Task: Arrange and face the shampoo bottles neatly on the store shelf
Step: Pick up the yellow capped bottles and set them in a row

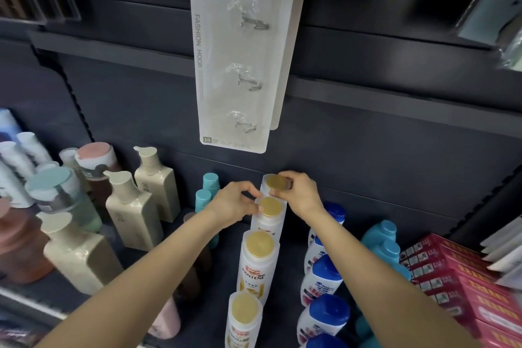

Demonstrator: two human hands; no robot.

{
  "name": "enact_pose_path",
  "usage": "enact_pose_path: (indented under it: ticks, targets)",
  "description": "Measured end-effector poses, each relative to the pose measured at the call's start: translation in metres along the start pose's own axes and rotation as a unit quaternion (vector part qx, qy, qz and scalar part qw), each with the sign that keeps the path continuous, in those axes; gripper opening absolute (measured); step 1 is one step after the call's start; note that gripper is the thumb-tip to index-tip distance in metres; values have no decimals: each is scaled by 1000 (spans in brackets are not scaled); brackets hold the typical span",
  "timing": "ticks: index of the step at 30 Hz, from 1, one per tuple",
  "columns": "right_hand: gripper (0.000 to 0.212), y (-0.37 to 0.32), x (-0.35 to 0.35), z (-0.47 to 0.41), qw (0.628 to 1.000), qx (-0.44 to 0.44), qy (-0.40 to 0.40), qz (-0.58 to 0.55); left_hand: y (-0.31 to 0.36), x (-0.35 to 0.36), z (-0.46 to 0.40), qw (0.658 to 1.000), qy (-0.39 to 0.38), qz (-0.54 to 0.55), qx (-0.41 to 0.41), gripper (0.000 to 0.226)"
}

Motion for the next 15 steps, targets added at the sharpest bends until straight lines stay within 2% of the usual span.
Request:
enact_pose_path:
  ticks: [4, 9, 12, 15]
  targets:
    - [34, 0, -5, 0, 1000, 10, -12, -13, 1, 1, 2, 1000, 4, 12, -10, 15]
    - [46, 0, -13, 1, 1000, -6, 7, 8, 4, 3, 7, 999, 25, 35, -1, 19]
    - [36, -12, -14, 11, 998, -50, 34, 35, 5, -1, 17, 997, 63, 26, 31, 20]
    - [27, -30, -10, 28, 995, -81, 46, 30, 4, -17, 37, 990, 113, -27, 77, 16]
Point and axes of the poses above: each hand's wrist, its own z-axis away from the middle knuckle, its own x-axis out of the palm, y = z × x, the point moved 2 cm from there along -z, towards the middle knuckle, and after that the axes turned 1 degree about -z, right-handed, at the moved point
